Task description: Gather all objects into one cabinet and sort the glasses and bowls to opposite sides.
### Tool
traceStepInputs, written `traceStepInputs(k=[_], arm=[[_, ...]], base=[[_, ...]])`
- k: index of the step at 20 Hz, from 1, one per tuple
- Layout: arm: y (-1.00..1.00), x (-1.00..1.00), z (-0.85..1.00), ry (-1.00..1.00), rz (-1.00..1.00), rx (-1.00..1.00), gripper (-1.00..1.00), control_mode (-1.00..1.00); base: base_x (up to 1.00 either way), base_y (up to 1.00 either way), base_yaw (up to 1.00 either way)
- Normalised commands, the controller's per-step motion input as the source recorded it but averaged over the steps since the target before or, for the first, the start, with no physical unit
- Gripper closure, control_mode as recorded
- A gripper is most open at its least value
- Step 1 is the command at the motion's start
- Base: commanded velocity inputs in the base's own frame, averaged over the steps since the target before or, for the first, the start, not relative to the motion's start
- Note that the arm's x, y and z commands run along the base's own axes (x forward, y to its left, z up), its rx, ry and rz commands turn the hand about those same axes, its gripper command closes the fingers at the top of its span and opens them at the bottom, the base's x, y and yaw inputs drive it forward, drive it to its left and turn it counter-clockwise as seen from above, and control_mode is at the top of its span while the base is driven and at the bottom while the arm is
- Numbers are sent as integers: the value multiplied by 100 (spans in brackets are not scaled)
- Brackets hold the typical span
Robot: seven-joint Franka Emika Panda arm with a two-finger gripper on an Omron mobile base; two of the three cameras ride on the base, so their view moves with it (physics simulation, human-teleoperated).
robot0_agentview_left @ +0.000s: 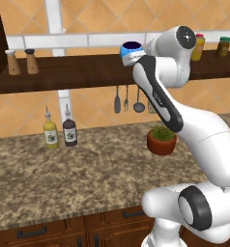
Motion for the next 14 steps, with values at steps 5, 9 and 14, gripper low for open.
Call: traceStepInputs(k=[5,9,14], arm=[[-8,-100,9,0,-7,7,100,-100],[-10,-100,1,0,-8,8,100,-100],[-11,-100,0,0,-6,6,100,-100]], base=[[0,0,0],[0,0,0],[0,0,0]])
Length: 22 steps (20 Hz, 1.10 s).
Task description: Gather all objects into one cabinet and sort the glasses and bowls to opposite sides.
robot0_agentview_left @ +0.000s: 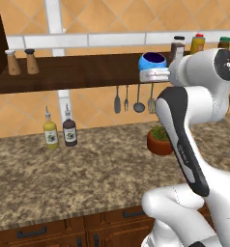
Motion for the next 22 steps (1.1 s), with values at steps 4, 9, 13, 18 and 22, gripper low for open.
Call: traceStepInputs(k=[4,9,13,18,22], arm=[[-8,-100,0,0,-1,2,100,-100],[-5,-100,-3,3,0,0,100,-100],[-4,-90,-5,16,0,1,100,-100],[-1,-69,-7,23,-1,0,100,-100],[0,-36,-8,11,0,0,100,100]], base=[[0,0,0],[0,0,0],[0,0,0],[0,0,0],[-36,0,-1]])
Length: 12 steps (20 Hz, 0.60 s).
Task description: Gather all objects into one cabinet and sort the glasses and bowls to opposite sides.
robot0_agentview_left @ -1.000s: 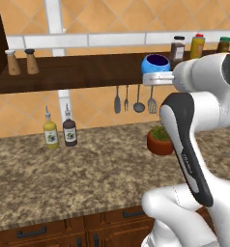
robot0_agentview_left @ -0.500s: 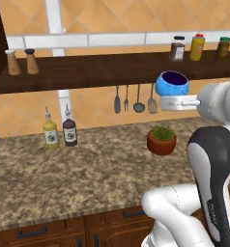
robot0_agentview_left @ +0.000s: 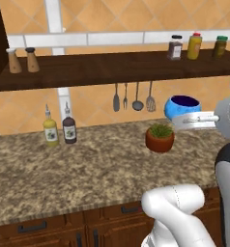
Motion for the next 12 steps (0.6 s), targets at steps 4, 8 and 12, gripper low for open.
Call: traceStepInputs(k=[4,8,12], arm=[[0,0,0,0,0,0,100,100],[0,0,0,0,0,0,100,100],[0,0,0,0,0,0,100,100]], base=[[-73,0,-1],[-66,3,0],[-58,31,0]])
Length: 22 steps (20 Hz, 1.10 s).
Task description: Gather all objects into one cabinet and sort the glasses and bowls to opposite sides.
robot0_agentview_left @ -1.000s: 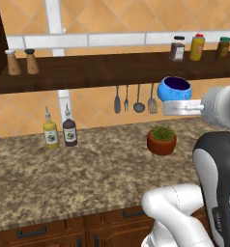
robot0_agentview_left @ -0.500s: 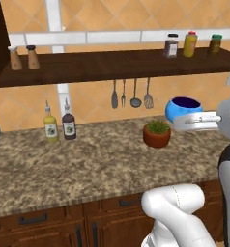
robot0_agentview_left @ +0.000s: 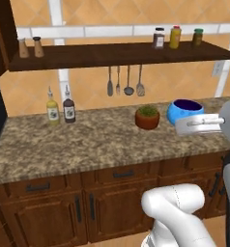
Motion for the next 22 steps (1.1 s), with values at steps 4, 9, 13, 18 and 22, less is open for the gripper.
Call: traceStepInputs(k=[4,9,13,18,22], arm=[[0,0,0,0,0,0,100,100],[0,0,0,0,0,0,100,100],[0,0,0,0,0,0,100,100],[0,0,0,0,0,0,100,100],[0,0,0,0,0,0,100,100]], base=[[-63,65,0],[-71,68,0],[-63,76,0],[-42,93,0],[-25,100,0]])
